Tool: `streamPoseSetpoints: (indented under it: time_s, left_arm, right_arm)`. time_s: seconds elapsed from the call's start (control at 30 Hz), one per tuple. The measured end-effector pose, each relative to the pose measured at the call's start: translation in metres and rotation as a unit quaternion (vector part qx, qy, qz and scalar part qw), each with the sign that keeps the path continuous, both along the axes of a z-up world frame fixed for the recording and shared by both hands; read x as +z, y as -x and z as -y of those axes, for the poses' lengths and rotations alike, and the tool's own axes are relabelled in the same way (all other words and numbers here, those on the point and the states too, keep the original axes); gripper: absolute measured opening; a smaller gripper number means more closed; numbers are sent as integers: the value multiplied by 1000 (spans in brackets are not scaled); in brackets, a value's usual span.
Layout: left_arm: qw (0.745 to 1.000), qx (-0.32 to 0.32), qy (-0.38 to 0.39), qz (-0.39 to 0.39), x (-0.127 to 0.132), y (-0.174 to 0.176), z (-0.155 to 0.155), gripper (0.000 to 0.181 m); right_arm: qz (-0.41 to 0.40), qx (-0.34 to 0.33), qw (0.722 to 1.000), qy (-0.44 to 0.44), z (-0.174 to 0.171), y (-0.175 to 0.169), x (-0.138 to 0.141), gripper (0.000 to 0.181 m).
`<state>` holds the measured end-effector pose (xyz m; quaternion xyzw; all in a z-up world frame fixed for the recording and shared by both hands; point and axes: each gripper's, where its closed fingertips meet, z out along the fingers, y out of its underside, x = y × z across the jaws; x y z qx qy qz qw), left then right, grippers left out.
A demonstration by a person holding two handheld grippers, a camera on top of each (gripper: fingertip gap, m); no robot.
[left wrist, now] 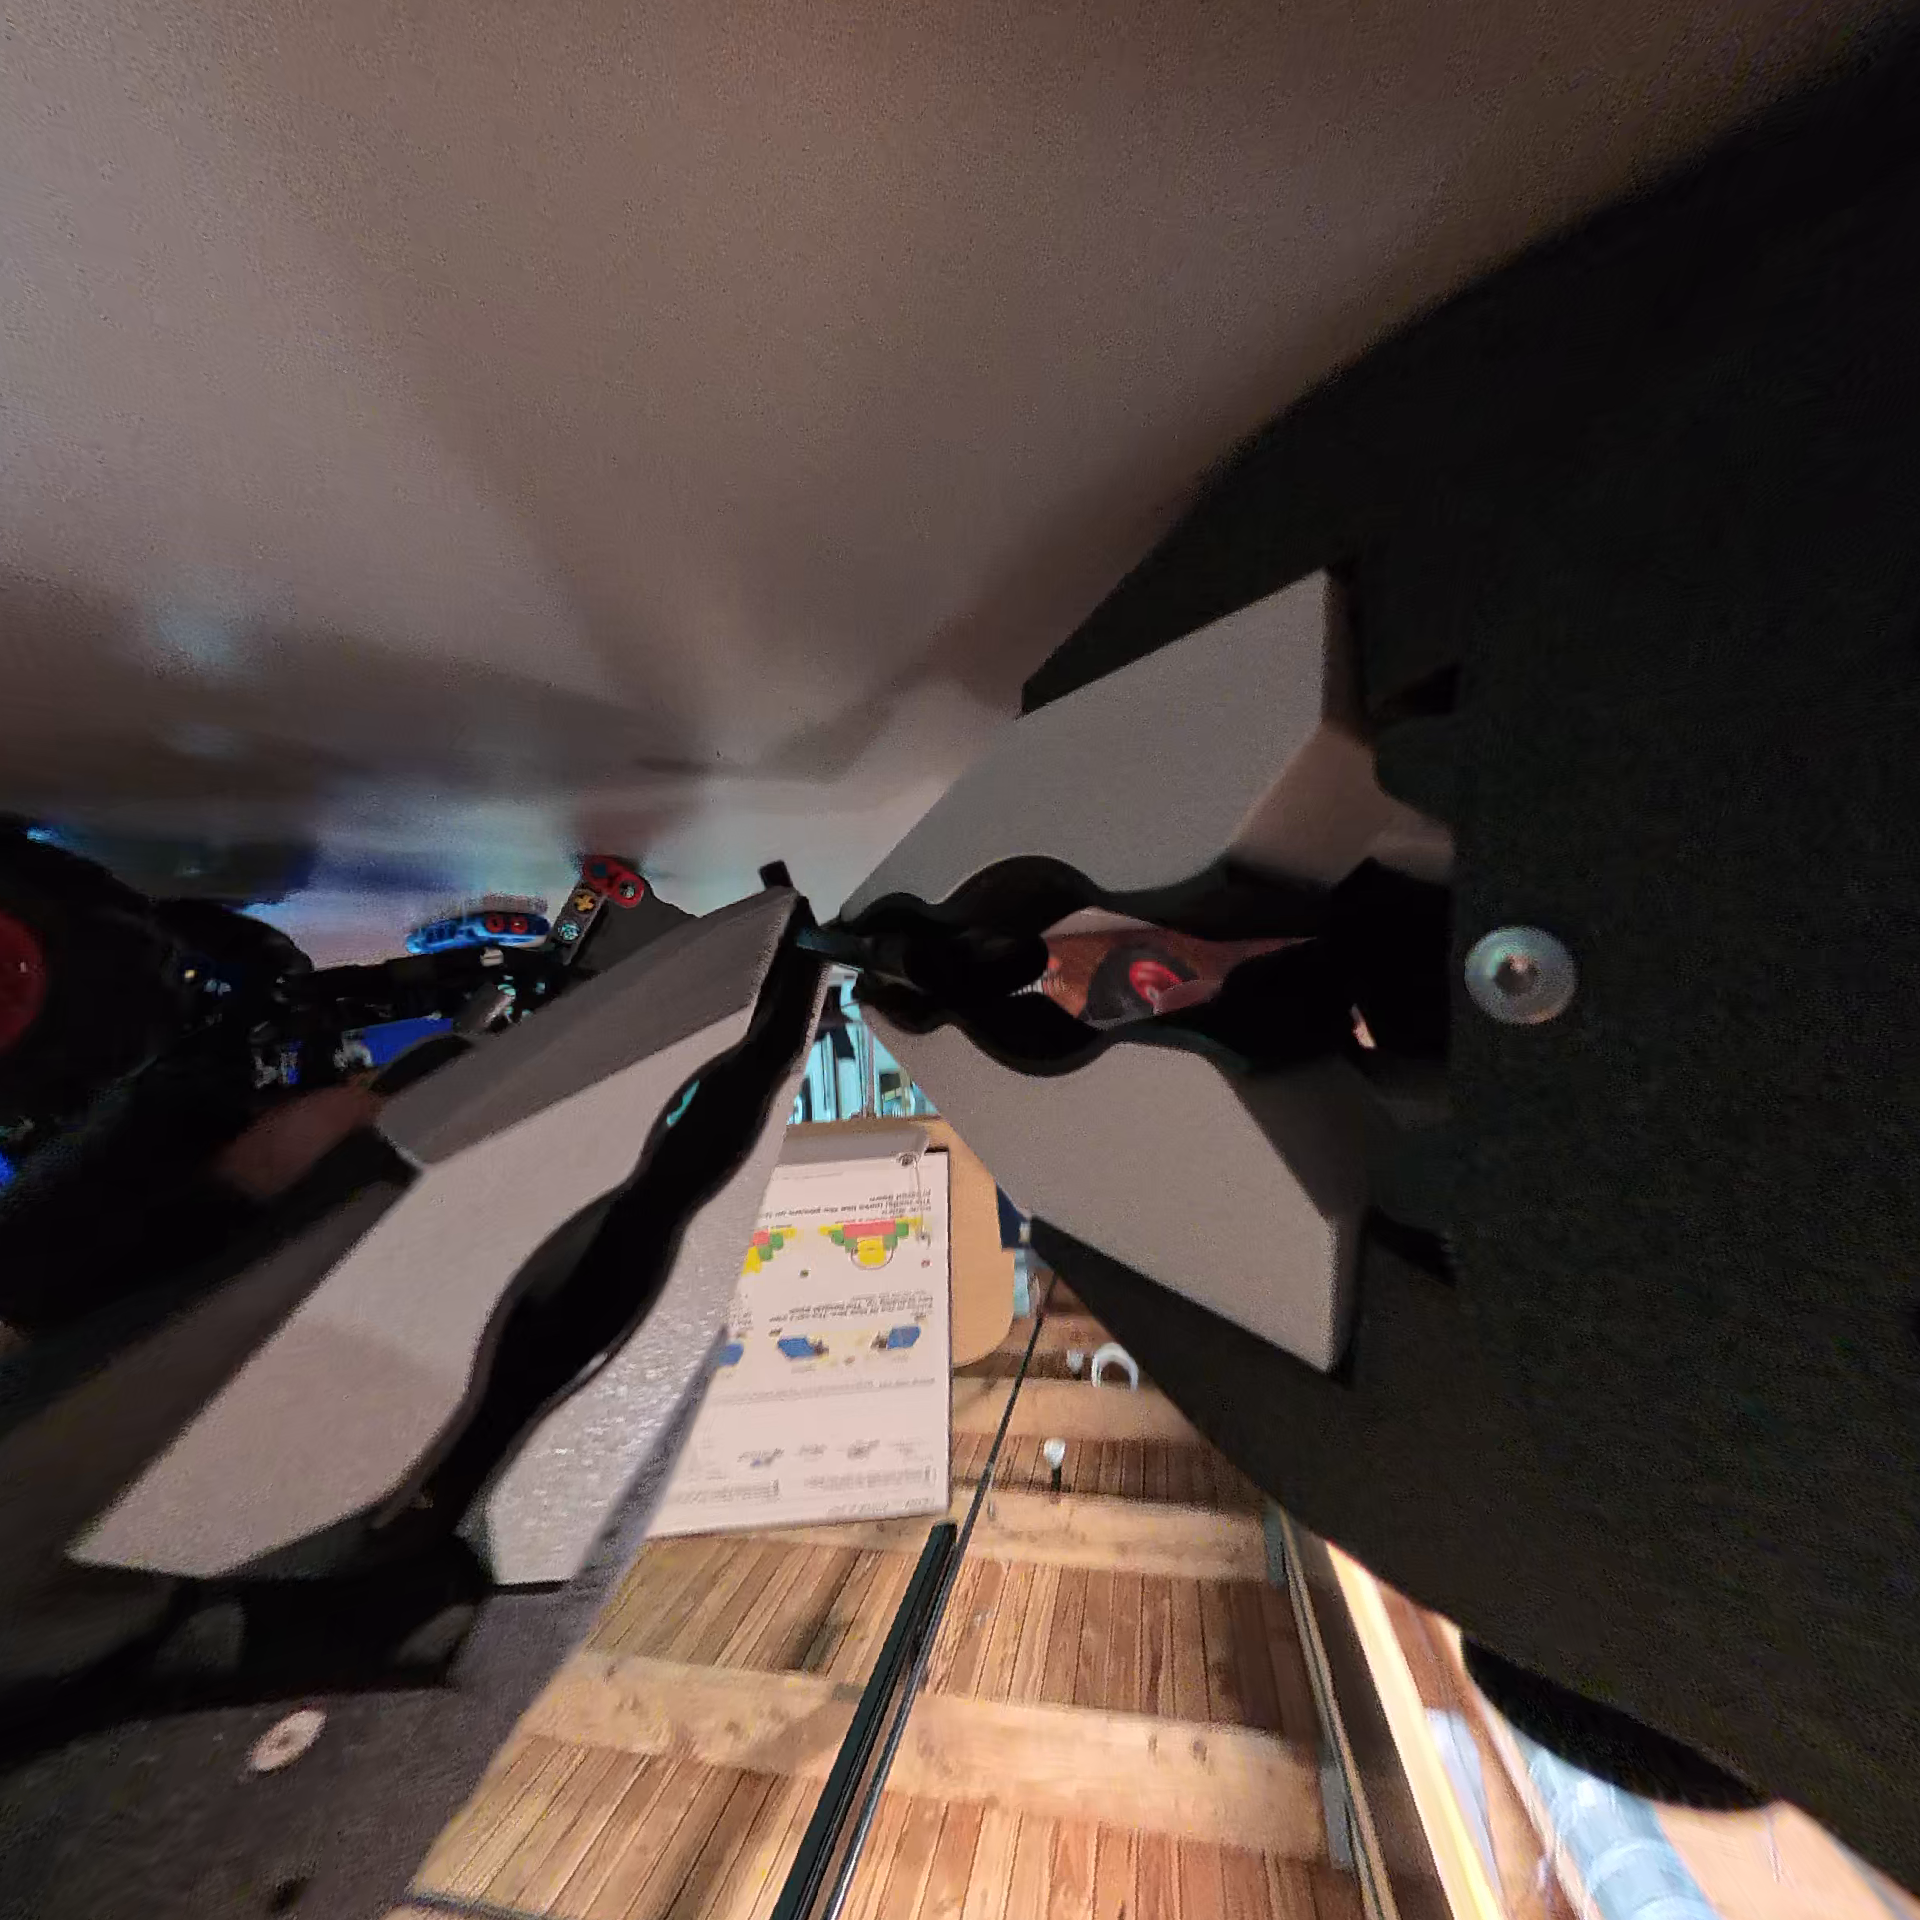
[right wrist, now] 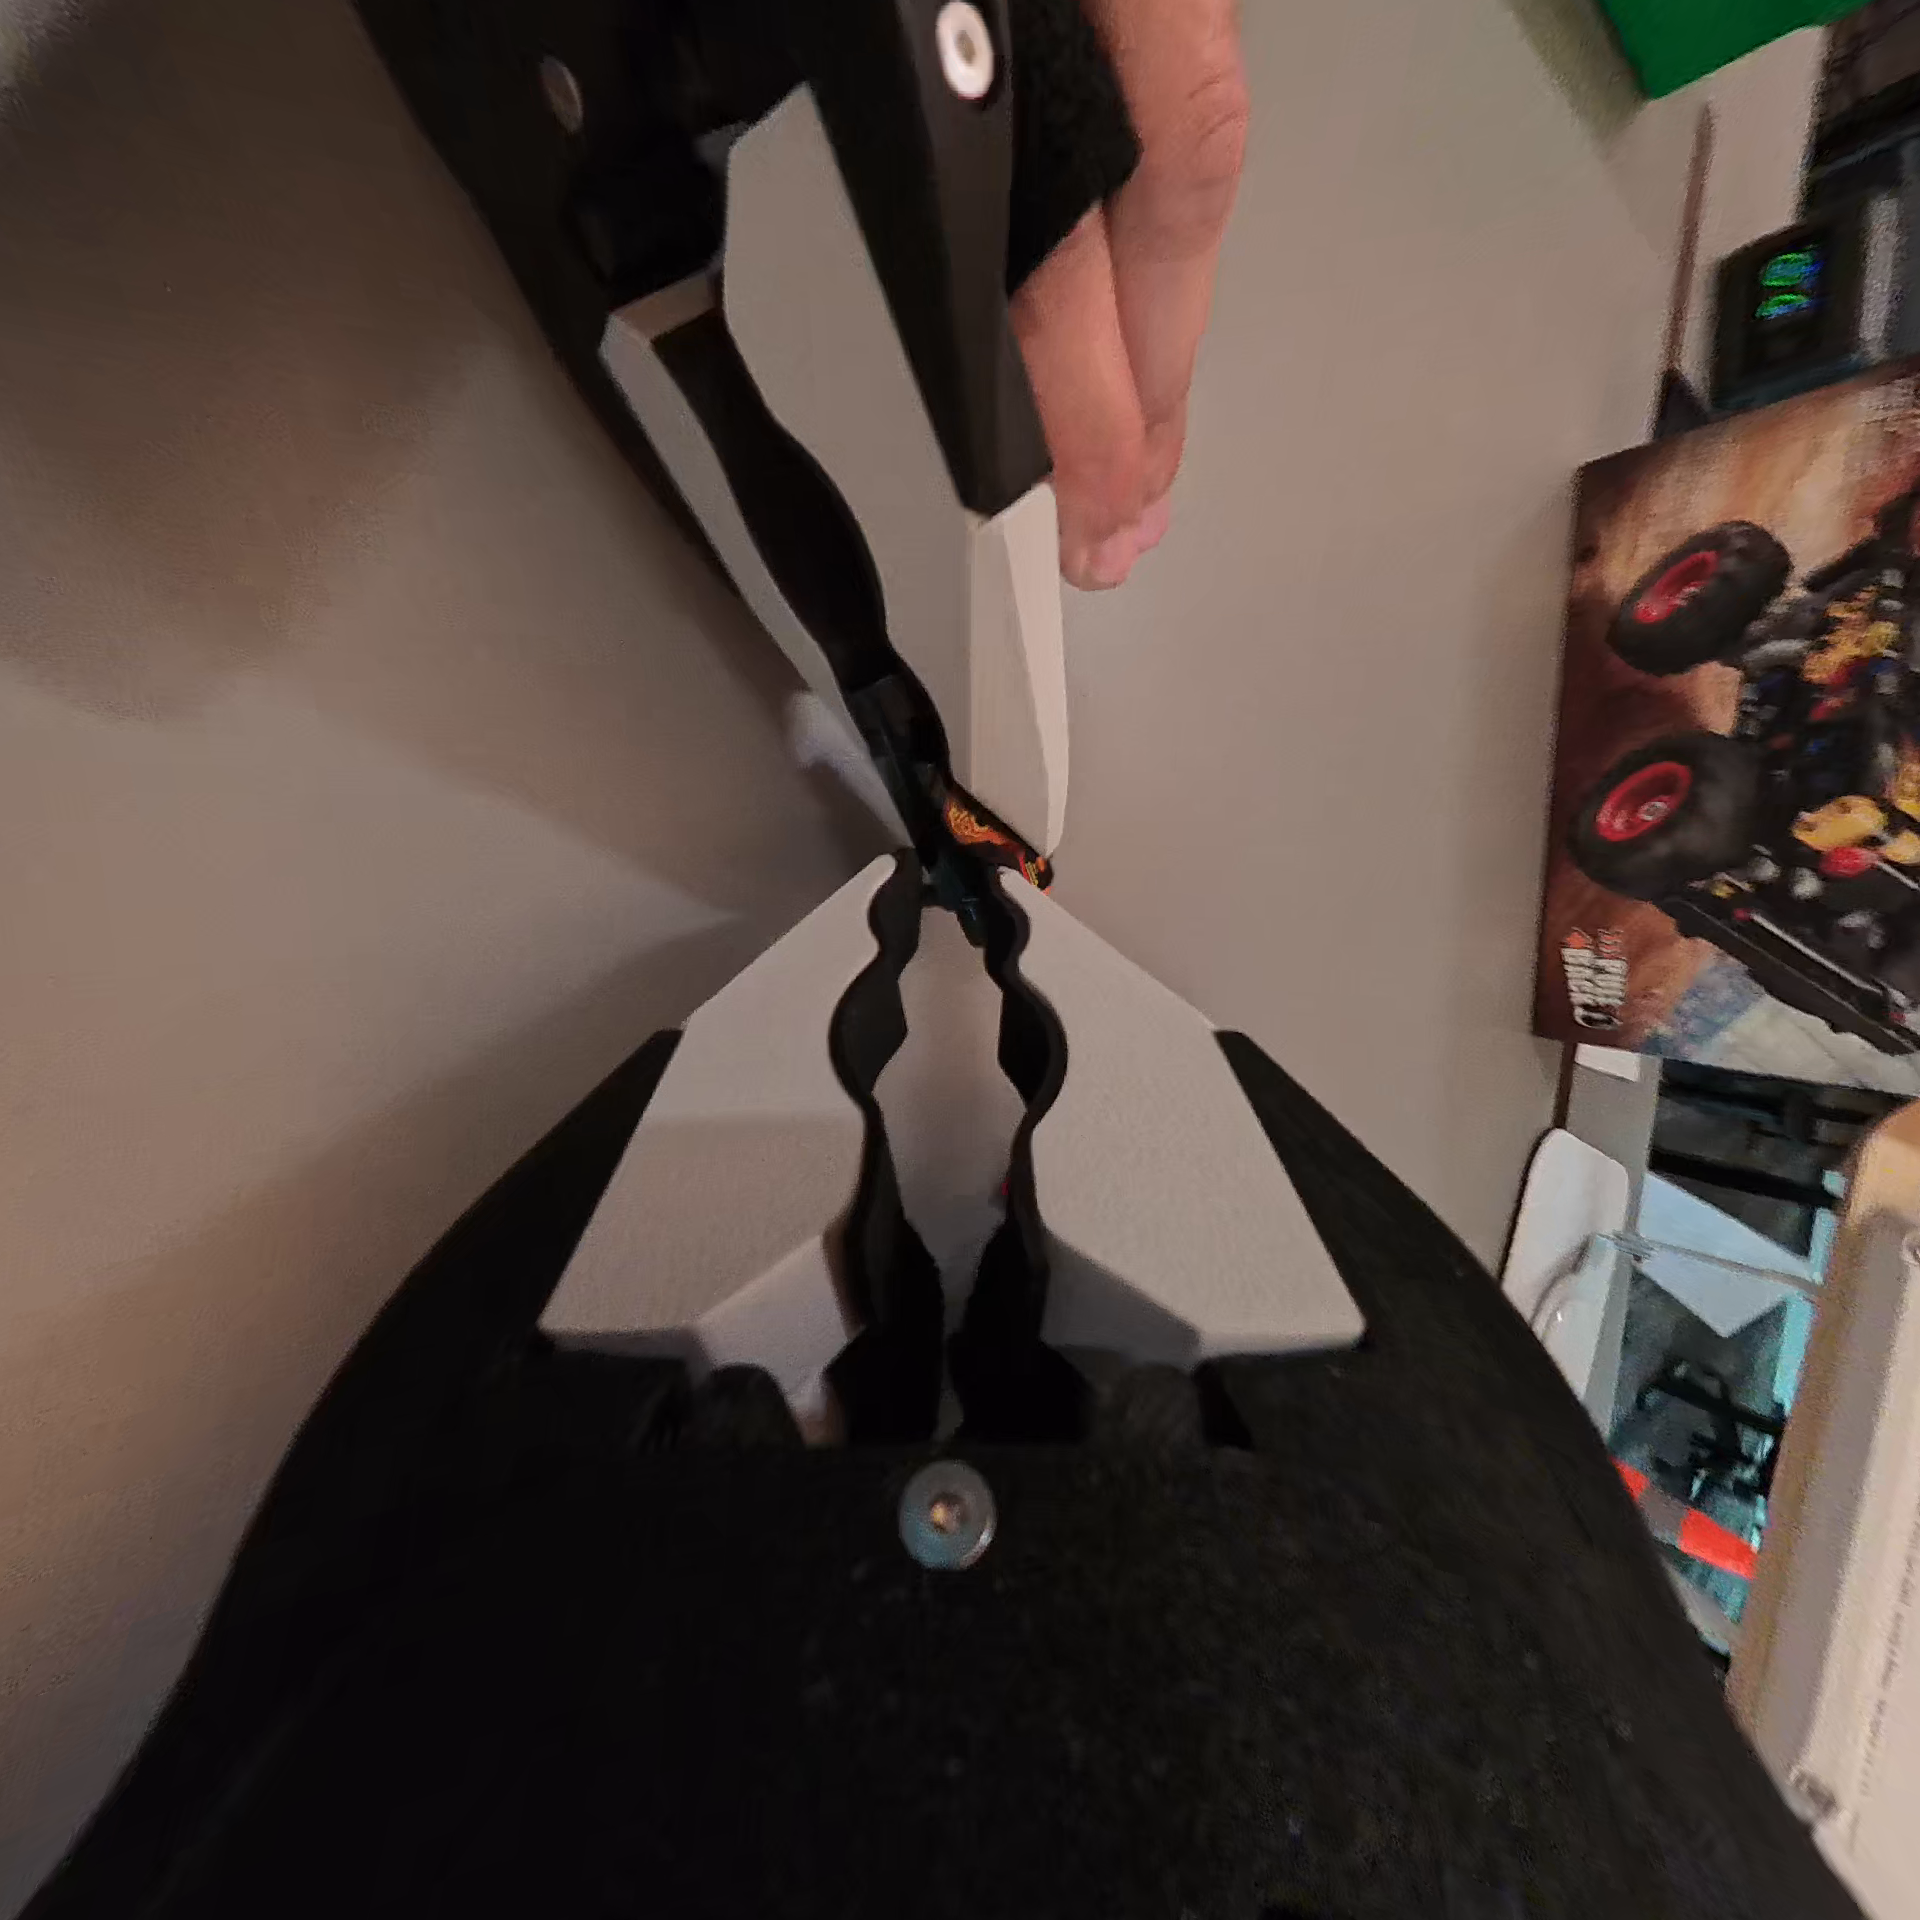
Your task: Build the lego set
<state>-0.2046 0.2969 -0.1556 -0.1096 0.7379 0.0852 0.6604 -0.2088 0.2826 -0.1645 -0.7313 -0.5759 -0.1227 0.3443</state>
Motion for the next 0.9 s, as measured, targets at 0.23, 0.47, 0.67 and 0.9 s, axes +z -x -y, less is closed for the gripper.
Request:
streamPoseSetpoints:
  time_s: [0.23,0.47,0.67,0.9]
  left_arm:
    - [959,-3,279,53,33,4,-16,4]
    - [898,-14,437,54,42,3,-18,4]
    - [881,-14,471,39,38,3,-22,4]
    - [861,37,506,32,28,-2,-31,4]
  right_arm:
    - [-130,-122,965,-191,-16,-3,42,23]
    - [-27,-106,923,-368,-27,-1,62,10]
    - [23,-75,927,-367,-32,-1,59,7]
    - [101,-84,915,-382,-39,-9,50,5]
